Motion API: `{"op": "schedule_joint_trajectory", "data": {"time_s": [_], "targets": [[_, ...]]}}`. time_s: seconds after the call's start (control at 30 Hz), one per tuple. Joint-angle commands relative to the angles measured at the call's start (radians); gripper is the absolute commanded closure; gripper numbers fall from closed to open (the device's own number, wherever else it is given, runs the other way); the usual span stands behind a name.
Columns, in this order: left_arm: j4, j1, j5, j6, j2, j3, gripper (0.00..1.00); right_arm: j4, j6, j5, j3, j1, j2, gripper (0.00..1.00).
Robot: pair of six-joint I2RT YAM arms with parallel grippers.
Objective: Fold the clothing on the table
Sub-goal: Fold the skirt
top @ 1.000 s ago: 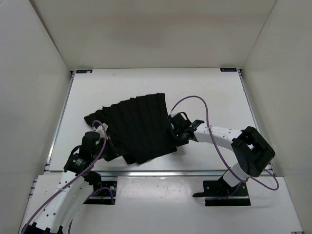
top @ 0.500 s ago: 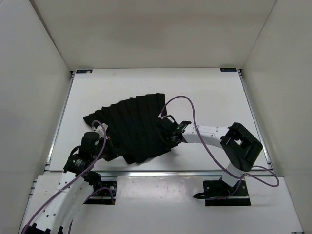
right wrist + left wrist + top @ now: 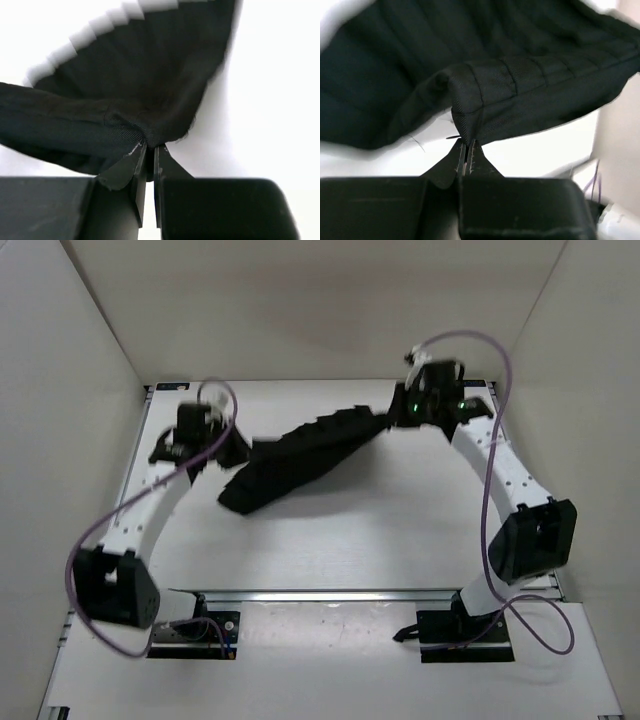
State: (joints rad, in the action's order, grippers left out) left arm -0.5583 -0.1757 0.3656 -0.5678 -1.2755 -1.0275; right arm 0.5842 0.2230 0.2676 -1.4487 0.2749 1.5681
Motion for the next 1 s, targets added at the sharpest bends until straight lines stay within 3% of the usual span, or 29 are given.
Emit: {"op": "schedule_joint_trajectory", "data": {"time_s": [0.0, 0.07, 0.17, 0.43, 0.57, 0.77, 0.87, 0.97], "targets": [[0.045, 0.042, -0.008, 0.085, -0.082, -0.366, 1.00, 0.020, -0.134, 0.009, -0.283, -0.001, 0.038, 1.00], [0.014, 0.058, -0.022, 0.085, -0.058, -0.419, 1.00, 0.035, -0.168, -0.005, -0.349, 0.015, 0.020, 1.00], [0.043, 0.039, -0.071, 0.080, 0.066, -0.304, 1.00, -0.024, -0.157, 0.005, -0.177, 0.006, -0.062, 1.00], [0.149, -0.016, -0.053, -0.017, 0.387, 0.398, 1.00, -0.184, -0.032, 0.111, 0.529, -0.060, -0.316, 1.00], [0.114, -0.041, -0.089, -0.036, 0.490, 0.648, 1.00, -0.178, 0.041, 0.101, 0.738, -0.005, -0.456, 1.00], [0.029, -0.128, -0.094, -0.147, 0.662, 0.724, 1.00, -0.031, 0.128, 0.150, 0.889, -0.009, -0.571, 1.00], [-0.047, -0.154, -0.091, -0.171, 0.737, 0.696, 1.00, 0.058, 0.160, 0.095, 0.877, 0.033, -0.652, 1.00], [-0.122, -0.159, -0.082, -0.181, 0.798, 0.647, 1.00, 0.144, 0.162, 0.110, 0.834, -0.005, -0.715, 1.00]]}}
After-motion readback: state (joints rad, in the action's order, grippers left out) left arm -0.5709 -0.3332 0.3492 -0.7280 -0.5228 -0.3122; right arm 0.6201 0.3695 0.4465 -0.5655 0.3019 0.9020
